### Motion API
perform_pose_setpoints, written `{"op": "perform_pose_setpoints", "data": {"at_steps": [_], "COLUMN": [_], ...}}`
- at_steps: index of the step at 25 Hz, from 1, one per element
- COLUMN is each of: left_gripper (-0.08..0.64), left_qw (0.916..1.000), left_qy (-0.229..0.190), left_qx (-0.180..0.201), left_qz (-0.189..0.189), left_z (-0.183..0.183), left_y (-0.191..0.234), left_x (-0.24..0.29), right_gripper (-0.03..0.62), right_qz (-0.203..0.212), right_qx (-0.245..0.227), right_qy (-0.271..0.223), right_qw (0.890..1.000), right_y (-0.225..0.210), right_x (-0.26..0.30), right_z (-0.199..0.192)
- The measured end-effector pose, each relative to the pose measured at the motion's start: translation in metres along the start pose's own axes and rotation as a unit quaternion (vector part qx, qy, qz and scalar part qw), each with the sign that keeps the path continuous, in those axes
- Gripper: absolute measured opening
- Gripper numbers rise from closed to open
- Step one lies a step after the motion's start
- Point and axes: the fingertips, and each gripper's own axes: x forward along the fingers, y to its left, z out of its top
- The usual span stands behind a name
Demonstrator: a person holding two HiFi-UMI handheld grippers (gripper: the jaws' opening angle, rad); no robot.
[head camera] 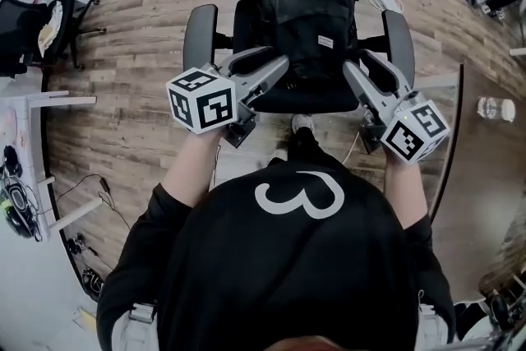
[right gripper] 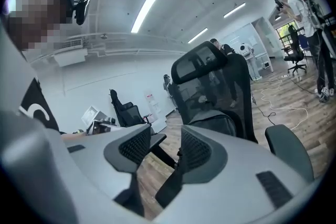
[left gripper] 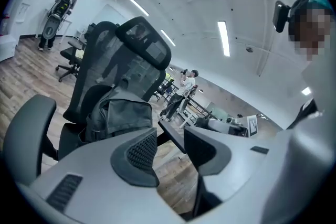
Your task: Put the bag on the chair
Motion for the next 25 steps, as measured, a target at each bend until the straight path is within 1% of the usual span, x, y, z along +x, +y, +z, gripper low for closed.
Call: {"op": "perform_pose_setpoints", "data": {"at_steps": [1, 2, 3, 5, 8, 10, 12, 15, 17, 20, 25], "left_gripper": [0.165, 0.158, 0.15, 0.125, 0.099, 0.058, 0.037, 0.018, 0.017, 0.015, 0.016], "left_qw": [1.0, 0.9999, 0.9998, 0.9996, 0.9995, 0.9993, 0.9988, 0.9965, 0.9949, 0.9928, 0.9928], "left_qy": [-0.006, -0.013, -0.018, -0.024, -0.016, -0.012, -0.005, -0.006, -0.01, -0.011, -0.019], "left_qx": [0.002, 0.002, -0.001, -0.005, 0.003, 0.011, 0.018, 0.045, 0.067, 0.091, 0.089], "left_qz": [-0.001, -0.003, -0.004, -0.011, -0.028, -0.035, -0.045, -0.07, -0.075, -0.078, -0.079], "left_z": [0.0, 0.0, -0.001, -0.006, -0.018, -0.022, -0.024, -0.02, -0.017, -0.017, -0.016], "left_y": [-0.008, -0.015, -0.022, -0.035, -0.056, -0.069, -0.082, -0.106, -0.117, -0.127, -0.134], "left_x": [-0.007, -0.013, -0.02, -0.029, -0.037, -0.042, -0.047, -0.056, -0.062, -0.067, -0.08], "right_gripper": [0.187, 0.145, 0.09, 0.065, 0.052, 0.037, 0.031, 0.026, 0.025, 0.025, 0.025], "right_qz": [0.005, 0.012, 0.02, 0.034, 0.049, 0.071, 0.089, 0.115, 0.131, 0.133, 0.128], "right_qx": [0.007, 0.022, 0.043, 0.078, 0.087, 0.085, 0.077, 0.063, 0.067, 0.074, 0.077], "right_qy": [-0.004, -0.01, -0.017, -0.029, -0.025, -0.017, -0.011, -0.002, -0.004, -0.01, -0.009], "right_qw": [1.0, 1.0, 0.999, 0.996, 0.995, 0.994, 0.993, 0.991, 0.989, 0.988, 0.989], "right_y": [0.007, 0.013, 0.019, 0.028, 0.049, 0.07, 0.088, 0.107, 0.116, 0.121, 0.127], "right_x": [-0.007, -0.013, -0.019, -0.03, -0.041, -0.046, -0.051, -0.056, -0.058, -0.062, -0.063], "right_z": [0.001, 0.001, 0.0, -0.002, -0.007, -0.011, -0.012, -0.013, -0.013, -0.011, -0.009]}}
